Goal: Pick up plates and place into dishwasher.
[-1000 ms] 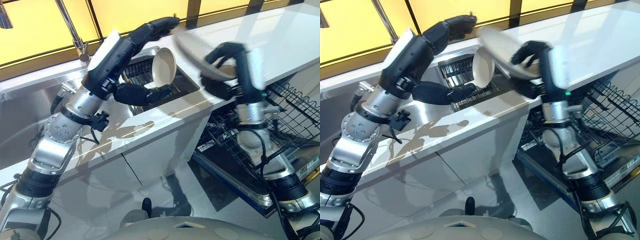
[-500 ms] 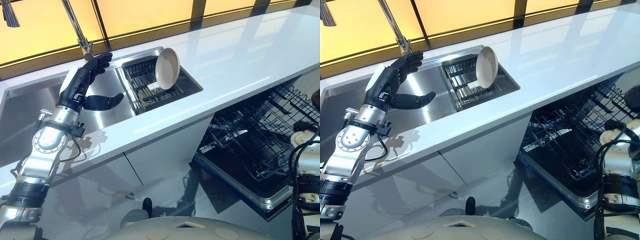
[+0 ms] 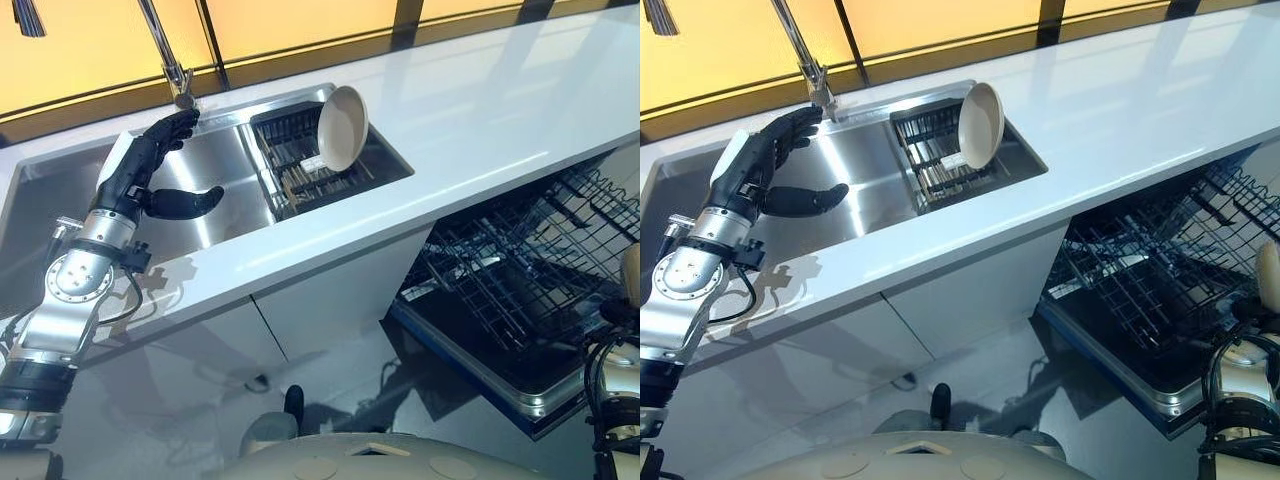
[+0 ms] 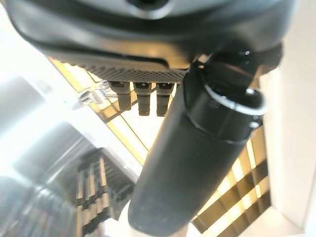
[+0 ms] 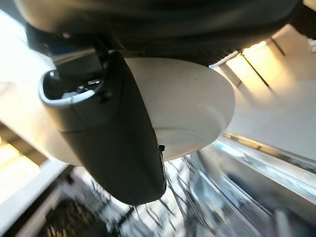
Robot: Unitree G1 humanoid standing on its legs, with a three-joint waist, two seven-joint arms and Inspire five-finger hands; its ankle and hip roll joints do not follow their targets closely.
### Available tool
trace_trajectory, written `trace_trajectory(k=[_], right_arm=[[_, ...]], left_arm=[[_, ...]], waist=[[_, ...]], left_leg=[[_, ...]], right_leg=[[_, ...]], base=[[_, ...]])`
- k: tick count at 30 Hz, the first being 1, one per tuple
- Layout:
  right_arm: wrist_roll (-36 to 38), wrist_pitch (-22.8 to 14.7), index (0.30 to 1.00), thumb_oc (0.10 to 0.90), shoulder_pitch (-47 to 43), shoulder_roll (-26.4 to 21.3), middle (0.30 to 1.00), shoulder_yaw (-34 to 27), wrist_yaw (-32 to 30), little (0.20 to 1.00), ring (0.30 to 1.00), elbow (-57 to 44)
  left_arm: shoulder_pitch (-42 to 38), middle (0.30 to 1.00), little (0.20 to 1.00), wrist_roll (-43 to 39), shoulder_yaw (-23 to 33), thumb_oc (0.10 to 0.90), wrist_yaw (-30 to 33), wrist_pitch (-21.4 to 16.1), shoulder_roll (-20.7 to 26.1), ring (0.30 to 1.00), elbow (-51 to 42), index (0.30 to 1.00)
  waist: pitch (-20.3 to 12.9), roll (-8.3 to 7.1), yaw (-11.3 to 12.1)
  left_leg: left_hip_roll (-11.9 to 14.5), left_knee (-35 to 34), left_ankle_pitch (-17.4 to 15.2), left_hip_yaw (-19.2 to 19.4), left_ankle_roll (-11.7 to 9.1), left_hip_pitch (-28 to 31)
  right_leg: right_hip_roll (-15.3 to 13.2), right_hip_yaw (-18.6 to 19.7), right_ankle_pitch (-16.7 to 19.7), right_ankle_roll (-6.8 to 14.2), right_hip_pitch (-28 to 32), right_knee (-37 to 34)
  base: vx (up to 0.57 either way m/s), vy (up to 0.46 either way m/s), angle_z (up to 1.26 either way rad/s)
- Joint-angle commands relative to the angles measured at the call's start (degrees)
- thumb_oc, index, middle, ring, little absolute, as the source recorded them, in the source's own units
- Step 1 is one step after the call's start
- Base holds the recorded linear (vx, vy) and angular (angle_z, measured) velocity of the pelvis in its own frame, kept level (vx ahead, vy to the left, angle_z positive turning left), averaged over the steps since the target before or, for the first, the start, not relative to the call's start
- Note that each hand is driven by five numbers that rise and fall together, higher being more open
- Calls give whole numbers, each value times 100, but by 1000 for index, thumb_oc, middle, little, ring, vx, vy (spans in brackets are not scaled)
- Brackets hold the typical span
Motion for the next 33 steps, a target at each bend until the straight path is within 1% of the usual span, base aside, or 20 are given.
trace_trajectory(k=[1,2,3,7,11,14,15,16,17,18,21,24,27,28,31,33], right_arm=[[-705,-458,300,100,-673,-1103,300,388,49,200,300,-580],[-972,-373,300,100,-848,-1254,300,603,76,200,300,-650],[-1069,-348,300,100,-955,-1334,300,733,89,200,300,-654],[-1177,-252,300,100,-1542,-1705,300,1181,72,200,300,-596],[-1170,-101,300,100,-1953,-1937,300,1453,133,200,300,-554],[-1181,206,300,100,-2347,-2061,300,1735,176,200,300,-468],[-1095,392,300,100,-2510,-2114,300,1838,262,200,300,-334],[-1020,495,300,100,-2579,-2123,300,1886,313,200,300,-258],[-891,741,300,100,-2690,-2116,300,1948,441,200,300,-86],[-887,745,300,100,-2710,-2118,300,1963,443,200,300,-78],[-538,1239,300,100,-2907,-2049,300,2037,784,200,300,365],[-475,1559,300,100,-2893,-1974,300,2004,982,200,300,655],[-479,1566,300,100,-2805,-1940,300,1900,1036,200,300,907],[-535,1483,300,100,-2740,-1930,300,1848,1159,200,300,1044],[-598,1509,300,100,-2636,-1986,300,1770,1290,200,300,1060],[-769,1499,300,100,-2526,-2007,300,1724,1374,200,300,1072]], left_arm=[[-685,900,900,-121,632,800,404,-347,348,900,-128,900],[-760,900,900,-90,594,800,483,-425,372,900,-50,900],[-800,900,900,-79,563,800,531,-466,384,900,-16,900],[-1016,900,900,-18,491,800,686,-579,493,900,86,900],[-1143,900,900,-20,432,800,765,-591,588,900,163,900],[-1291,900,900,-8,306,800,823,-576,635,900,227,900],[-1331,900,900,-21,266,800,855,-576,654,900,236,900],[-1340,900,900,-12,255,800,854,-578,655,900,243,900],[-1386,900,900,-19,229,800,859,-552,679,900,235,900],[-1389,900,900,-19,231,800,859,-551,679,900,238,900],[-1504,900,900,-39,158,800,851,-471,741,900,218,900],[-1534,900,900,-60,163,800,803,-362,804,900,148,900],[-1515,900,900,-36,163,800,734,-336,844,900,117,900],[-1485,900,900,-27,180,800,675,-332,860,900,98,900],[-1405,900,900,-48,239,800,589,-316,893,900,44,900],[-1299,900,900,-81,319,800,491,-315,919,900,14,900]], waist=[[27,-40,165],[150,-20,206],[215,-12,222],[555,25,312],[715,70,345],[824,102,373],[864,119,384],[875,123,391],[899,131,403],[899,131,401],[930,147,426],[943,156,453],[955,161,473],[947,160,489],[921,143,507],[890,121,525]], left_leg=[[-92,654,-1053,212,2,62],[-87,781,-1020,144,-49,-101],[-80,830,-1004,116,-76,-179],[-65,1009,-918,-37,-179,-580],[-50,1053,-853,-99,-223,-814],[-46,1110,-797,-143,-251,-1003],[-34,1145,-783,-148,-263,-1078],[-29,1154,-774,-151,-270,-1107],[-23,1160,-755,-158,-282,-1153],[-23,1161,-755,-156,-282,-1158],[5,1160,-722,-149,-308,-1210],[33,1133,-680,-135,-337,-1185],[57,1140,-668,-118,-349,-1162],[66,1129,-657,-111,-357,-1138],[74,1100,-646,-98,-371,-1080],[86,1089,-647,-74,-379,-1024]], right_leg=[[50,-81,-362,-102,-840,1058],[46,-102,-376,-133,-911,1102],[43,-117,-379,-143,-948,1118],[45,-148,-415,-189,-1138,1162],[64,-151,-439,-203,-1308,1192],[81,-137,-460,-223,-1462,1264],[77,-135,-478,-226,-1534,1317],[77,-136,-484,-230,-1560,1334],[86,-134,-494,-233,-1606,1361],[86,-133,-495,-234,-1613,1364],[94,-144,-531,-246,-1654,1413],[111,-175,-570,-259,-1620,1465],[121,-184,-609,-267,-1569,1513],[126,-198,-621,-265,-1525,1515],[135,-225,-624,-261,-1438,1472],[142,-251,-624,-248,-1355,1433]], base=[[-38,-139,18],[-55,-117,17],[-80,-126,10],[-105,-127,11],[-78,-78,7],[-61,-59,8],[-45,-42,4],[-48,-39,3],[0,0,0],[0,0,0],[-4,-23,4],[32,-21,1],[51,-40,-2],[42,-34,0],[57,-37,0],[68,-35,-3]])
